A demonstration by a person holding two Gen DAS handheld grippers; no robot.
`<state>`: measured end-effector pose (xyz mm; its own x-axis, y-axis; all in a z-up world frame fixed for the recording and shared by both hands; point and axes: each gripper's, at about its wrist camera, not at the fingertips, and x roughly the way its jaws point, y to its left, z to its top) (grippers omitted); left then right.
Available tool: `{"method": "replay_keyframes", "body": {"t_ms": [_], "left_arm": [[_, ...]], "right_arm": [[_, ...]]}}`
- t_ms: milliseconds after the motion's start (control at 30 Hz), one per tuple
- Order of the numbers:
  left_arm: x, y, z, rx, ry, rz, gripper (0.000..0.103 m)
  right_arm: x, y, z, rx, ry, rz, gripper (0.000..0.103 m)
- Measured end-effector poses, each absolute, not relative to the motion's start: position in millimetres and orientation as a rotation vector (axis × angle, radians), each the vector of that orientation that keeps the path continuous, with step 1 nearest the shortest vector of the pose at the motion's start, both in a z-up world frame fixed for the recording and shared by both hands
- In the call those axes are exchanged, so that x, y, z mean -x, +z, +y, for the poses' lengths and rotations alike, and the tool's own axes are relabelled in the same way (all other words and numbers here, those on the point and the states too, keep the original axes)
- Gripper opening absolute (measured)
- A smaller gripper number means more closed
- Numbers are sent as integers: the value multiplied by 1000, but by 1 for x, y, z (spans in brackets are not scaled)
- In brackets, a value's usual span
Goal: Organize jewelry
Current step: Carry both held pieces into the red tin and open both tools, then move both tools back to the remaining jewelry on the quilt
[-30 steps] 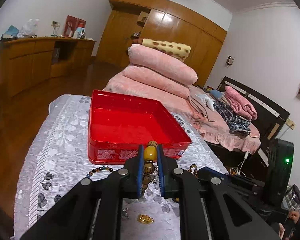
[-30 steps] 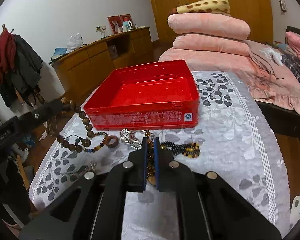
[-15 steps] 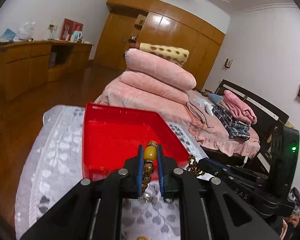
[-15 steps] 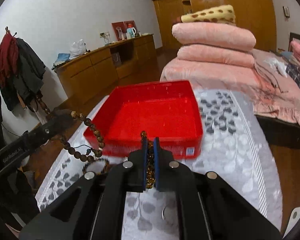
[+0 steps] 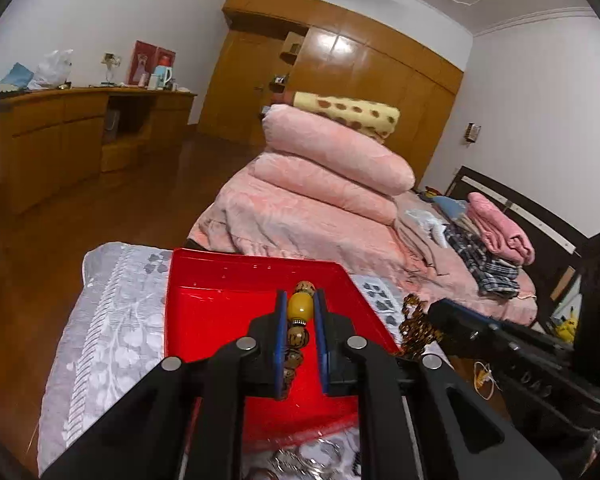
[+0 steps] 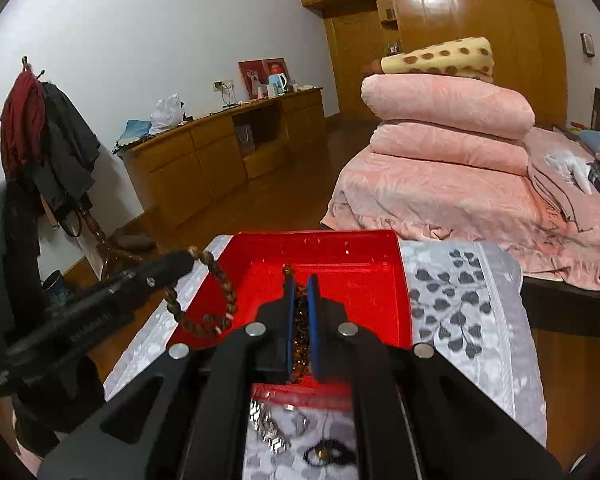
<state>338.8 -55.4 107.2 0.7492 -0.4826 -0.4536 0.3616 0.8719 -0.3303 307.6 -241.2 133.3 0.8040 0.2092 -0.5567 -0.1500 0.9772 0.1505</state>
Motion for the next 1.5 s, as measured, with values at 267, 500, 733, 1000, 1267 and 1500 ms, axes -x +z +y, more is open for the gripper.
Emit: {"method": "replay_keyframes", "body": {"t_ms": [267, 500, 733, 1000, 1267, 1500], "left_arm": [[-379, 66, -62, 198, -400, 670, 13], [-388, 54, -64, 192, -372, 721, 20], [-366, 74, -52, 183, -339, 657, 47], [-312, 84, -33, 121, -272, 596, 71], [-250, 65, -16, 88, -218, 606, 81], [-212, 43, -7, 71, -213, 650, 85]], "right_arm": [[-358, 97, -240, -114, 185, 695, 5], [-371, 79, -240, -94, 162, 720, 20], [-345, 90, -249, -107, 136, 671, 36], [-282, 82, -264, -133, 87, 646, 51], [-223, 50, -265, -171, 56, 695, 51], [-189, 22, -262, -169, 21, 751, 51]]}}
